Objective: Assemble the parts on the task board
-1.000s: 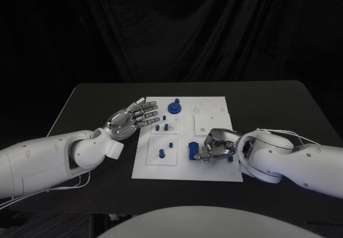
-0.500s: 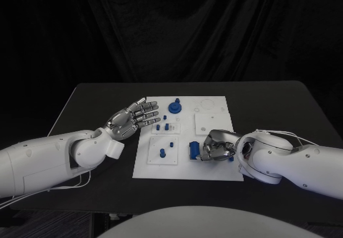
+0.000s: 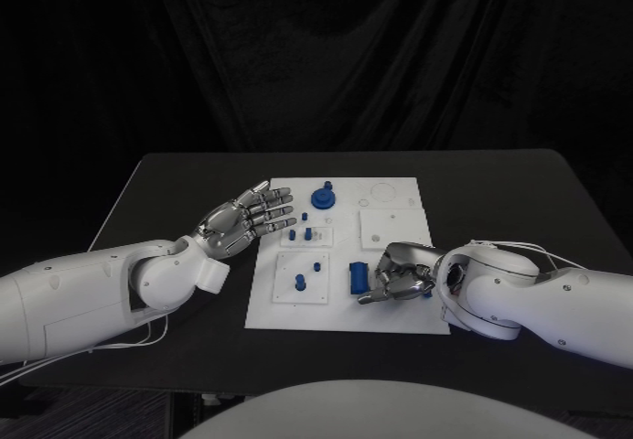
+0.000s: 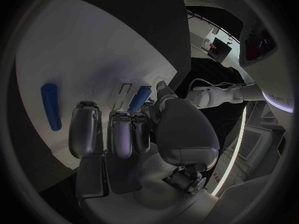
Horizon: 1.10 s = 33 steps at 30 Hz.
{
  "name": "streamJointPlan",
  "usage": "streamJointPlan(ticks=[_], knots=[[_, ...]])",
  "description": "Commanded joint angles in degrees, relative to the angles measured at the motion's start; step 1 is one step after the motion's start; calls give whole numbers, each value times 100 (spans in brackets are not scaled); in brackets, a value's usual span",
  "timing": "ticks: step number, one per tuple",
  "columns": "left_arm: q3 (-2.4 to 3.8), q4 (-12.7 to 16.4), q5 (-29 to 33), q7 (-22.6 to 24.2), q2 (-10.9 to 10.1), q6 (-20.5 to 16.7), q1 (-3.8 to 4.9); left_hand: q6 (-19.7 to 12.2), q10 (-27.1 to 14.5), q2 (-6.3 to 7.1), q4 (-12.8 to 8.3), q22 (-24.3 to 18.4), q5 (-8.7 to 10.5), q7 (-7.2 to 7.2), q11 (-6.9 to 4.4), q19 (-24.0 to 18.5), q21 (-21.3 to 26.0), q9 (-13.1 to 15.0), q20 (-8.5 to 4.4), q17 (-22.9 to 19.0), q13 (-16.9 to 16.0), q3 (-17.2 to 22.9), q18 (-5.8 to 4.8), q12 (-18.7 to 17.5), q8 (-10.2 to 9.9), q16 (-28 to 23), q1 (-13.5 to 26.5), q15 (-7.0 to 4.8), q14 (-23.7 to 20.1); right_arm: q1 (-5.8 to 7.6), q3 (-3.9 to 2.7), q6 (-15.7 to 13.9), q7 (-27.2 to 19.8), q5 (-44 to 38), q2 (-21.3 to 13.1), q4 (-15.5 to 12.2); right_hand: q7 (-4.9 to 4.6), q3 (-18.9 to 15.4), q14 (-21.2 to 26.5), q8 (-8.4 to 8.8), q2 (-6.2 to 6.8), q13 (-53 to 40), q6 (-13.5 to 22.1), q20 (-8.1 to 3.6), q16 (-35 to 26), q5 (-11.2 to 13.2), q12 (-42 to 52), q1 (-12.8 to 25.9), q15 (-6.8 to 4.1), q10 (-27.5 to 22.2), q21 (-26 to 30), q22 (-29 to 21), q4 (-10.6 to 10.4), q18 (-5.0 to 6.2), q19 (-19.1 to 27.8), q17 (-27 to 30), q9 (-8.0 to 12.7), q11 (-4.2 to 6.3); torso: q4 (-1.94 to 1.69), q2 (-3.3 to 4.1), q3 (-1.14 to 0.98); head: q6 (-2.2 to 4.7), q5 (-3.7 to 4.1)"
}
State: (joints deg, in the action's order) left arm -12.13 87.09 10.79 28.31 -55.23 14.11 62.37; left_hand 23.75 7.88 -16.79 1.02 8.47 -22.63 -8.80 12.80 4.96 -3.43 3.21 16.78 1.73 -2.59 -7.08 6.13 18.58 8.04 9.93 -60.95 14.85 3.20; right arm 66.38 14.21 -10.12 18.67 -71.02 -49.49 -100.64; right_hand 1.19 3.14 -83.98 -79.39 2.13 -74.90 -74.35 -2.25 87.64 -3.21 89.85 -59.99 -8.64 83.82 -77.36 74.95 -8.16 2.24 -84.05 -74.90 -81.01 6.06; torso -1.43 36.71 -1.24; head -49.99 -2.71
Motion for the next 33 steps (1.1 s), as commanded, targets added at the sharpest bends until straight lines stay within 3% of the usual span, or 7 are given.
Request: streamJointPlan(ticks=[1,4,6,8,12,18,33], knots=[[4,4,-4,55,5,110,-15,-25,0,9,3,9,-23,-503,-2,43,-18,3,11,5,-9,37,-47,19,33,23,-23,39,-3,-17,-2,51,-17,17,-39,-29,140,-113,-504,93,2,-1510,13,13,34,25,15,81,-8,618,-35,1108,-64,77,-118,-1000,-374,-10,0,0,-3,-1,-1],[4,13,-4,70,-6,109,-17,-25,0,9,3,9,-23,-503,-2,43,-18,3,11,5,-9,37,-47,19,33,23,-23,39,-3,-17,-3,-96,-49,31,-138,-100,138,-202,-503,522,-35,-1510,543,13,33,20,15,120,-8,618,-35,1108,-133,76,-119,-999,-176,-12,-1,0,-2,-1,0],[4,19,-4,77,-15,105,-19,-21,2,9,2,14,-23,-503,-1,46,-20,4,10,5,-10,39,-50,25,35,25,-22,41,-3,-14,-4,-187,-57,56,-232,-167,110,-318,-505,1376,-101,-1510,1360,22,36,3,15,71,8,618,-39,1109,-188,75,-121,-1007,261,-33,0,-2,-2,-1,-6],[4,26,-4,83,-25,94,-20,-15,4,9,2,16,-23,-503,0,48,-21,5,10,6,-11,40,-51,31,38,28,-22,42,-1,4,-4,-272,-46,99,-365,-257,13,-473,-507,3180,-175,-1510,2643,72,40,-30,15,48,64,618,-46,1111,-287,70,-125,-1015,1319,-113,0,-2,-4,-1,-13],[4,40,-4,91,-45,74,-21,-5,16,11,-2,20,-25,-507,9,54,-25,7,9,7,-14,46,-58,50,45,39,-20,46,4,120,-5,-357,13,236,-648,-425,-282,-666,-509,4738,-381,-1510,2594,237,45,-828,15,101,308,618,-43,1109,-562,73,-123,-1024,2740,-388,0,-2,-5,-1,-9],[4,58,-4,102,-58,47,-21,15,33,14,-10,30,-25,-515,21,66,-32,10,9,10,-17,53,-65,74,56,58,-18,49,12,293,-3,-358,238,239,-1020,-623,-414,-448,-513,5534,-443,-1510,2335,365,57,-2562,15,-321,384,618,-69,1115,-471,69,-129,-1048,3702,-488,1,-8,-1,-1,17],[4,80,-4,113,-89,33,-22,22,47,14,-16,36,-27,-521,31,75,-38,12,9,12,-19,60,-70,91,63,73,-16,53,20,341,4,-341,1327,-1187,-1560,-880,-444,-265,-524,5748,-219,-1510,2195,410,82,-3347,15,-443,419,618,-204,1156,-440,42,-181,-1102,4096,-521,-3,0,-1,-1,111]])
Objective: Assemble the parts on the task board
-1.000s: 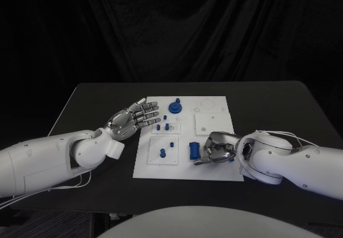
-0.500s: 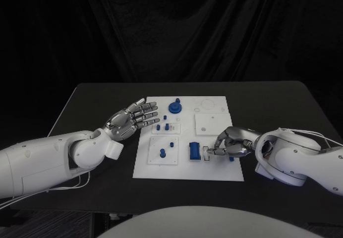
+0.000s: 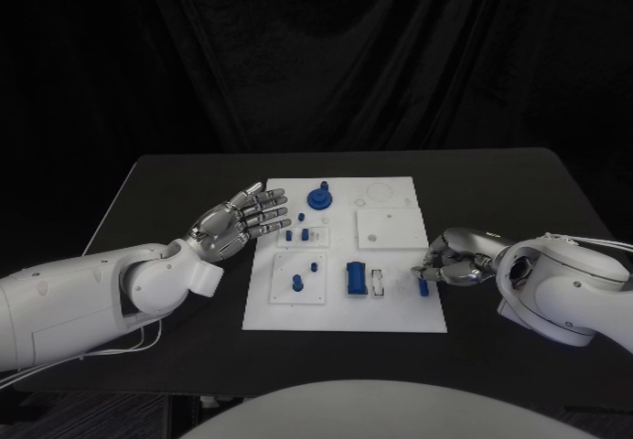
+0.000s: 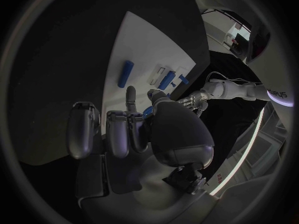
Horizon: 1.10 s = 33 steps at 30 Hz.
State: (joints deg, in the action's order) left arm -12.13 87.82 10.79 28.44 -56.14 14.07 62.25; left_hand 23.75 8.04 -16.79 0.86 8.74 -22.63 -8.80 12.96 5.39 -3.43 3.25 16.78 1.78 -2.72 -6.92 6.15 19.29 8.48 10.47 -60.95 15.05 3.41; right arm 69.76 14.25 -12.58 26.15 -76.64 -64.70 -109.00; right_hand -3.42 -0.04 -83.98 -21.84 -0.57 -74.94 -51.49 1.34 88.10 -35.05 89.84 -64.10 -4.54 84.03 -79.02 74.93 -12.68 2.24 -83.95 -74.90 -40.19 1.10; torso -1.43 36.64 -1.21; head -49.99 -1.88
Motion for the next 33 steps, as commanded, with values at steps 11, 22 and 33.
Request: streamJointPlan(ticks=[11,22,33], knots=[[4,-10,-4,104,17,50,-11,20,36,13,-2,13,-28,-523,17,36,-40,6,9,6,-7,46,-73,29,18,18,-15,34,-1,-133,1,-37,823,-891,-38,-16,124,14,-515,-529,124,-1506,-159,-22,22,932,16,96,-72,597,-70,1164,-111,36,-199,-1058,-432,71,5,5,-1,-1,62],[4,13,-4,101,-25,33,-12,29,53,12,-7,15,-30,-527,25,44,-44,8,10,13,-9,56,-80,52,25,59,-12,41,17,-194,1,-168,754,-915,119,68,99,-79,-506,-567,85,-1506,-20,-17,2,1429,16,226,-59,597,-45,1155,-267,42,-187,-1005,-500,50,4,6,-10,-1,70],[4,10,-4,79,-17,44,-13,28,59,12,-10,18,-32,-529,27,48,-47,8,9,15,-10,60,-83,60,27,73,-11,43,25,-328,1,-206,703,-832,282,177,69,36,-494,-401,72,-1506,43,1,-21,807,16,-100,-40,597,-1,1139,-127,53,-167,-947,-311,26,-3,6,-5,-1,85]])
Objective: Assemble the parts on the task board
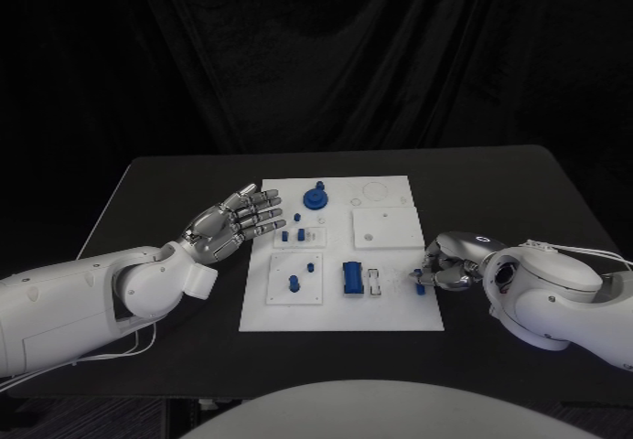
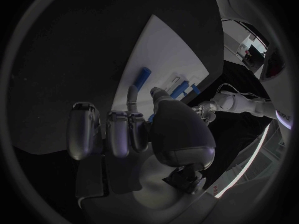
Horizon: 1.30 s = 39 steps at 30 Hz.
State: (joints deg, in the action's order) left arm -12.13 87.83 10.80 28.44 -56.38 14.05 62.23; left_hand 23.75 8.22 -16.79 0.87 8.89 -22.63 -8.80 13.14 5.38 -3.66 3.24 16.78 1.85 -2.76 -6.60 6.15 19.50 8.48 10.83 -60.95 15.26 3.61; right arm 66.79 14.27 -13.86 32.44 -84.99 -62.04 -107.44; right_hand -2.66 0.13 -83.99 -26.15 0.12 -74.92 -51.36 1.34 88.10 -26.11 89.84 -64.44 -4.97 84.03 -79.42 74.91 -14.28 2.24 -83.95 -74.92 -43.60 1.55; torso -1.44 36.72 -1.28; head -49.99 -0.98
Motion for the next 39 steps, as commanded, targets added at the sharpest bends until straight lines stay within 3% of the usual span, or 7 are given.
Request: streamJointPlan(ticks=[1,5,18,20,22,27,39], knots=[[4,8,-5,78,6,47,-11,28,41,12,-10,3,-32,-529,9,49,-24,9,9,8,-6,28,-83,39,27,37,-11,22,5,-43,-1,-61,77,12,27,33,-8,57,-492,56,6,-1508,30,2,-23,-196,16,-143,4,597,41,1140,80,53,-166,-941,65,-19,1,-3,2,-1,-11],[4,4,-5,68,8,52,-12,31,45,13,-11,2,-32,-531,10,49,-24,9,8,10,-7,30,-85,46,29,49,-10,23,10,-89,0,40,112,35,87,107,-12,175,-490,129,35,-1508,35,2,-27,-569,16,-342,3,597,57,1135,216,57,-159,-931,159,-21,5,0,3,-1,-12],[4,-19,-5,42,33,80,-27,35,82,13,-14,-3,-33,-538,22,48,-23,10,6,11,-16,35,-89,110,33,58,-3,22,18,-196,0,204,125,50,274,276,-44,467,-479,286,65,-1508,33,19,-50,-1013,16,-575,25,597,121,1116,440,70,-133,-877,386,-47,-1,-5,0,-1,-3],[4,-21,-5,41,35,83,-30,32,94,12,-15,-4,-33,-540,26,48,-23,9,6,11,-18,38,-90,128,33,58,-1,21,19,-217,0,218,122,50,285,289,-48,511,-477,304,72,-1508,38,22,-54,-1031,16,-607,27,597,123,1115,478,70,-132,-866,412,-50,0,-3,1,-1,-8],[4,-24,-5,40,35,85,-33,32,94,12,-15,-4,-33,-540,26,48,-23,9,6,11,-18,38,-90,128,33,58,-1,21,19,-233,-1,238,119,50,291,300,-56,749,-476,356,82,-1508,37,21,-57,-652,16,-740,35,597,136,1112,621,74,-127,-862,497,-60,0,-4,0,-1,-17],[4,-30,-5,38,37,93,-40,32,101,12,-15,-3,-33,-541,28,48,-24,9,6,11,-20,38,-90,140,33,60,0,21,19,-251,-1,244,54,73,296,311,-76,1160,-487,383,185,-1508,0,39,-36,-671,16,-825,48,597,98,1126,873,63,-146,-914,601,-76,0,-4,2,-1,-21],[4,-39,-5,48,37,117,-67,21,112,8,-13,8,-34,-543,31,57,-29,8,6,10,-22,43,-91,154,30,60,5,22,19,-261,-3,-597,-638,911,272,251,-63,1766,-533,156,310,-1508,-59,41,63,-1229,16,-536,44,597,-334,1264,1240,-37,-321,-1130,529,-65,1,-3,1,-1,-20]])
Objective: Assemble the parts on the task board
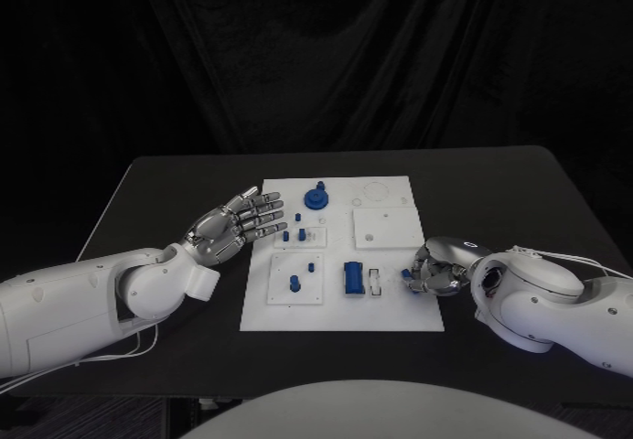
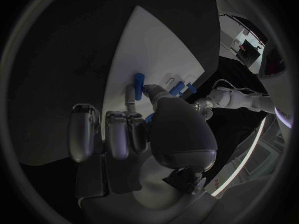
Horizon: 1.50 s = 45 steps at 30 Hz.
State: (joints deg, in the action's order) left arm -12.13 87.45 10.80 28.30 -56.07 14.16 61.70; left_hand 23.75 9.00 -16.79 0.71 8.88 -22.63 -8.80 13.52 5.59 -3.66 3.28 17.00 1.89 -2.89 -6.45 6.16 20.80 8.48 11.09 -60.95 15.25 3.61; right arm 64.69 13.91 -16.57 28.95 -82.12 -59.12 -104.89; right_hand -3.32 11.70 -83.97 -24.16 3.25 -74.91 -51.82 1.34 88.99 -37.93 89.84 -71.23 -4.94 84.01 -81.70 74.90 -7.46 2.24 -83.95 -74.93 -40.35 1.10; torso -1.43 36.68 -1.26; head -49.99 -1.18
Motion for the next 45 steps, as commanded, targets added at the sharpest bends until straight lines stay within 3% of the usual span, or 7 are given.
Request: streamJointPlan(ticks=[1,13,32,45], knots=[[4,-3,-5,63,9,109,-15,22,34,8,2,9,-34,-543,-7,36,-29,4,-16,5,-10,28,-92,25,30,34,5,23,20,-50,33,-375,-335,729,-25,-15,5,640,-524,-60,6,-1509,5,34,-46,-84,16,211,36,599,-54,1244,561,-21,-305,-1061,191,-16,0,1,0,-1,-1],[4,1,-5,109,16,104,-32,-17,30,3,6,12,-36,-541,-1,39,-31,-3,-15,4,-7,38,-94,14,17,33,12,27,18,-48,29,-815,-776,1900,-47,-142,23,729,-524,-147,7,-1509,31,20,-42,-96,16,589,24,599,26,1212,467,0,-283,-1047,141,-2,-3,1,1,-1,-18],[5,0,-5,100,43,93,-35,-22,29,4,6,16,-37,-541,0,43,-34,-4,-15,4,-6,41,-95,13,15,35,14,29,18,-48,30,-571,-803,2171,234,39,45,761,-510,-224,-23,-1509,67,3,-59,457,16,855,6,599,65,1199,376,8,-274,-970,108,16,1,3,2,-1,-15],[5,-6,-5,85,51,103,-35,-19,29,5,7,20,-37,-541,-2,48,-37,-3,-15,4,-6,48,-98,18,17,43,20,33,20,-49,29,-572,-811,2174,391,129,47,769,-507,-233,-45,-1509,61,2,-62,479,16,870,5,599,89,1190,362,14,-266,-956,104,18,0,2,1,-1,-8]])
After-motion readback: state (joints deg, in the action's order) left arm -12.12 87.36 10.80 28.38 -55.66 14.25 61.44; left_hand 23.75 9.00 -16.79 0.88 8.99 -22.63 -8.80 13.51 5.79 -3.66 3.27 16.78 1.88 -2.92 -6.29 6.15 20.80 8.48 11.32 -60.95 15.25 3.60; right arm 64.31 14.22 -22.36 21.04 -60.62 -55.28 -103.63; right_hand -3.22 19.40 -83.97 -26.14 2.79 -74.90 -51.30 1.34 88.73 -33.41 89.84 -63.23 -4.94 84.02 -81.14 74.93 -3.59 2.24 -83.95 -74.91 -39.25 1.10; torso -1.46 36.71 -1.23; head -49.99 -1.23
